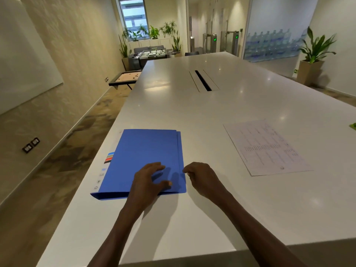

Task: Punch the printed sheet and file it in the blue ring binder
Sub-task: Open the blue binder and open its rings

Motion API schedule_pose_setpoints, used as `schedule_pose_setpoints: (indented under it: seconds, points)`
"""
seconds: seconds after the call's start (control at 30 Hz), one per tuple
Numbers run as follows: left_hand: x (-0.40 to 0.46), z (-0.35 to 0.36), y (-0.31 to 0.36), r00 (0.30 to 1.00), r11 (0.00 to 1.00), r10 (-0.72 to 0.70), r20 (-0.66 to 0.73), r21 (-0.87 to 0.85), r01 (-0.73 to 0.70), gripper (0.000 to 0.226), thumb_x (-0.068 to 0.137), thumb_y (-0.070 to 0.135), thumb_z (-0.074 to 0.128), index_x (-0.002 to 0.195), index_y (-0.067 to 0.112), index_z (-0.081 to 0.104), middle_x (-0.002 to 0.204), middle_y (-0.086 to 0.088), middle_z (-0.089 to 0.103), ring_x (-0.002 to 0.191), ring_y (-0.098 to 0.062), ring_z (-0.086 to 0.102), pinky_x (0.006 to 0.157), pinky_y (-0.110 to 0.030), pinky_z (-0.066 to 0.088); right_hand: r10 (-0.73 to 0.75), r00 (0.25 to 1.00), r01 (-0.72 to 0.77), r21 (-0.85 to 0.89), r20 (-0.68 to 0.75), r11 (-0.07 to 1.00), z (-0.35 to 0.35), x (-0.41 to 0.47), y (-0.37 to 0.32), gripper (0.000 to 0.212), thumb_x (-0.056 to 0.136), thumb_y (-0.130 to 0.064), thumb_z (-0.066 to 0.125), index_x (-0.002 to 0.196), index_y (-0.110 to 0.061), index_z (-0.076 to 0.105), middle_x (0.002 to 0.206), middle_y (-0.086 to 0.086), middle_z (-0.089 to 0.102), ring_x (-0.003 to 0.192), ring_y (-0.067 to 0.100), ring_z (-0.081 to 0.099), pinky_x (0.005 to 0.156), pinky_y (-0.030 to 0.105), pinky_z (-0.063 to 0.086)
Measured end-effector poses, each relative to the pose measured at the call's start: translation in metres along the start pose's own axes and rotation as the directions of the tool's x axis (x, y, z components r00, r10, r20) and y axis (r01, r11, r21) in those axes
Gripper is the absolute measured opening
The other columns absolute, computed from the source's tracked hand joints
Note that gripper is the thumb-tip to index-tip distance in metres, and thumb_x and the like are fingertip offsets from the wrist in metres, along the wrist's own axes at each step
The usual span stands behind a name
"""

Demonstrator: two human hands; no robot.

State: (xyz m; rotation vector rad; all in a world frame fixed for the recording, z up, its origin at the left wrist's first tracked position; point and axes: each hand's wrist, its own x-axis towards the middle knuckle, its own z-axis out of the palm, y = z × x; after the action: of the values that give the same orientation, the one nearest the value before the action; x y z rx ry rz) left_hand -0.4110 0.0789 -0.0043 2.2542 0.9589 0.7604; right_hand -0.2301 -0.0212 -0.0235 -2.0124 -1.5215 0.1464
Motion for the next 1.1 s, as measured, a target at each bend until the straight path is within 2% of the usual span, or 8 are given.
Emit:
schedule_pose_setpoints:
  seconds: [0.1, 0.17, 0.27, 0.47, 0.57, 0.77, 0.93, 1.1]
  points:
    - [0.0, 0.0, -0.009, 0.988, 0.996, 0.052, 0.144, 0.06, -0.061, 0.068, 0.061, 0.036, 0.089, 0.124, 0.023, 0.065, 0.137, 0.01, 0.052, 0.127, -0.008, 0.046, 0.102, -0.021, 0.039, -0.025, 0.999, 0.028, -0.14, 0.025, 0.99, 0.005, -0.003, -0.002, 0.041, 0.086, 0.001, 0.044, 0.111, -0.022, 0.068, 0.118, -0.008, 0.065, 0.105, 0.017, 0.056, 0.08, 0.028, 0.048]
    - [0.0, 0.002, -0.013, 0.973, 0.991, 0.073, 0.22, 0.093, -0.095, 0.07, 0.061, 0.04, 0.088, 0.126, 0.024, 0.064, 0.141, 0.007, 0.052, 0.132, -0.01, 0.044, 0.105, -0.023, 0.039, -0.04, 0.999, 0.044, -0.18, 0.021, 0.983, 0.003, -0.005, -0.002, 0.039, 0.089, -0.002, 0.044, 0.113, -0.022, 0.068, 0.121, -0.01, 0.063, 0.106, 0.015, 0.054, 0.077, 0.022, 0.042]
    - [0.001, 0.005, -0.014, 0.967, 0.984, 0.125, 0.222, 0.096, -0.149, 0.063, 0.064, 0.036, 0.088, 0.121, 0.017, 0.068, 0.134, 0.004, 0.059, 0.122, -0.008, 0.054, 0.091, -0.003, 0.034, -0.058, 0.998, 0.062, -0.2, 0.024, 0.978, 0.005, -0.006, -0.001, 0.036, 0.091, -0.004, 0.046, 0.115, -0.019, 0.068, 0.124, -0.01, 0.062, 0.11, 0.012, 0.052, 0.076, 0.016, 0.033]
    - [0.003, -0.007, -0.013, 0.927, 0.899, 0.301, 0.224, 0.259, -0.354, 0.045, 0.075, 0.057, 0.063, 0.094, 0.017, 0.075, 0.101, 0.005, 0.074, 0.091, -0.011, 0.068, 0.08, -0.028, 0.054, -0.06, 0.995, 0.074, -0.201, 0.075, 0.977, 0.001, 0.006, 0.002, 0.028, 0.092, -0.008, 0.048, 0.102, -0.017, 0.072, 0.107, -0.006, 0.066, 0.096, 0.013, 0.061, 0.069, 0.027, 0.052]
    - [0.001, -0.012, -0.011, 0.907, 0.869, 0.409, 0.097, 0.261, -0.42, 0.042, 0.08, 0.056, 0.06, 0.083, 0.018, 0.077, 0.088, 0.007, 0.076, 0.076, -0.007, 0.069, 0.069, -0.026, 0.057, -0.047, 0.978, 0.097, -0.24, 0.205, 0.966, -0.006, 0.016, 0.003, 0.025, 0.093, -0.012, 0.049, 0.104, -0.015, 0.072, 0.105, -0.001, 0.065, 0.094, 0.018, 0.061, 0.069, 0.032, 0.053]
    - [-0.003, -0.036, 0.006, 0.815, 0.859, 0.511, -0.272, 0.203, -0.471, 0.028, 0.086, 0.038, 0.069, 0.091, 0.013, 0.078, 0.094, 0.003, 0.077, 0.082, -0.006, 0.071, 0.076, -0.016, 0.055, 0.008, 0.951, 0.079, -0.266, 0.311, 0.961, -0.01, 0.029, 0.003, 0.027, 0.09, -0.01, 0.054, 0.113, -0.011, 0.069, 0.112, 0.004, 0.066, 0.095, 0.02, 0.064, 0.077, 0.029, 0.053]
    - [-0.004, -0.063, 0.013, 0.67, 0.898, 0.434, -0.602, 0.234, -0.372, 0.018, 0.08, 0.016, 0.078, 0.093, 0.004, 0.076, 0.095, -0.001, 0.075, 0.086, -0.007, 0.068, 0.08, -0.017, 0.054, -0.001, 0.955, 0.093, -0.294, 0.297, 0.951, -0.005, 0.029, 0.0, 0.025, 0.088, -0.006, 0.048, 0.106, -0.008, 0.067, 0.107, 0.004, 0.065, 0.088, 0.019, 0.06, 0.06, 0.019, 0.035]
    - [-0.006, -0.092, 0.011, 0.579, 0.959, 0.277, -0.767, 0.181, -0.219, 0.02, 0.084, 0.014, 0.075, 0.095, -0.002, 0.075, 0.089, -0.009, 0.075, 0.078, -0.012, 0.068, 0.073, -0.012, 0.052, -0.049, 0.963, 0.119, -0.255, 0.265, 0.959, -0.006, 0.022, -0.002, 0.009, 0.082, -0.012, 0.062, 0.087, -0.013, 0.07, 0.086, -0.004, 0.057, 0.074, 0.015, 0.057, 0.052, 0.015, 0.03]
